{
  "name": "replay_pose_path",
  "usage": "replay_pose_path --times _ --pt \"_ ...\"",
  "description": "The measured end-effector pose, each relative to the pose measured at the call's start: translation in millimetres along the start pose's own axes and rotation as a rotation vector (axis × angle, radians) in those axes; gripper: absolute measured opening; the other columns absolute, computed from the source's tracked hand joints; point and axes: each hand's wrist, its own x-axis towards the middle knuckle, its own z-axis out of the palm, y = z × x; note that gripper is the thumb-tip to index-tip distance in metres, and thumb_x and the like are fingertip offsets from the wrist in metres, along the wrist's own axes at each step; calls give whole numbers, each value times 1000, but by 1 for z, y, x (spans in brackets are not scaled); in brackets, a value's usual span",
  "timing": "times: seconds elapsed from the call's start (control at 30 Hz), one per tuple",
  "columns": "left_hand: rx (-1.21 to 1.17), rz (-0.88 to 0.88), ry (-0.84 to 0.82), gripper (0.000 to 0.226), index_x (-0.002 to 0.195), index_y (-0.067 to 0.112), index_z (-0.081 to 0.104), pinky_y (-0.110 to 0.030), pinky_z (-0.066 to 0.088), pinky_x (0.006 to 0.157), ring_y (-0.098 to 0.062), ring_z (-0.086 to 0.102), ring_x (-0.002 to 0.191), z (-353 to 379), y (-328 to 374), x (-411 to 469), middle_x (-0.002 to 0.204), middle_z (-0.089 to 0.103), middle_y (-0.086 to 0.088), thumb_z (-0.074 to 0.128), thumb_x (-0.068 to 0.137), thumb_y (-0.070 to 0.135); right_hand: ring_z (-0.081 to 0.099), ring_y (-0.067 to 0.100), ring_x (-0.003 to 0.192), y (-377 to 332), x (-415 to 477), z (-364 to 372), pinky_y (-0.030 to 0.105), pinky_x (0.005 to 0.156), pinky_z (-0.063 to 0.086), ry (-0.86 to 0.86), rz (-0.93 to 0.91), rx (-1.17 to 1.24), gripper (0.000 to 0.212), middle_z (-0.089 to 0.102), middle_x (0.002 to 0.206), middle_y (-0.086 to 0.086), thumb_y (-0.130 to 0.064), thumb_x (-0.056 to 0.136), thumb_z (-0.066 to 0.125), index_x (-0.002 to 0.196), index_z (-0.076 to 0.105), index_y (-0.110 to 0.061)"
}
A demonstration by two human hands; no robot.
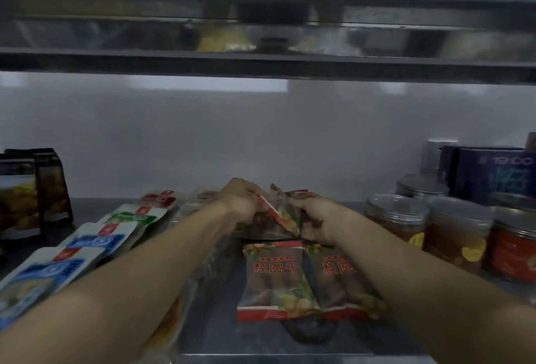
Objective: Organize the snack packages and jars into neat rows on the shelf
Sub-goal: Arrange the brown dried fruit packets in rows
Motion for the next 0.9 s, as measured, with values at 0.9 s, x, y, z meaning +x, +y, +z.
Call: replay_pose_path --times 0.9 --pt "-445 90 -70 24 104 0 69 -26 57 59 -18 72 73 16 22 -31 93 74 -13 70 82 11 71 29 97 -23 -51 -34 48 95 53 -114 -454 -88 32 75 101 13 -15 83 76 112 68 -4"
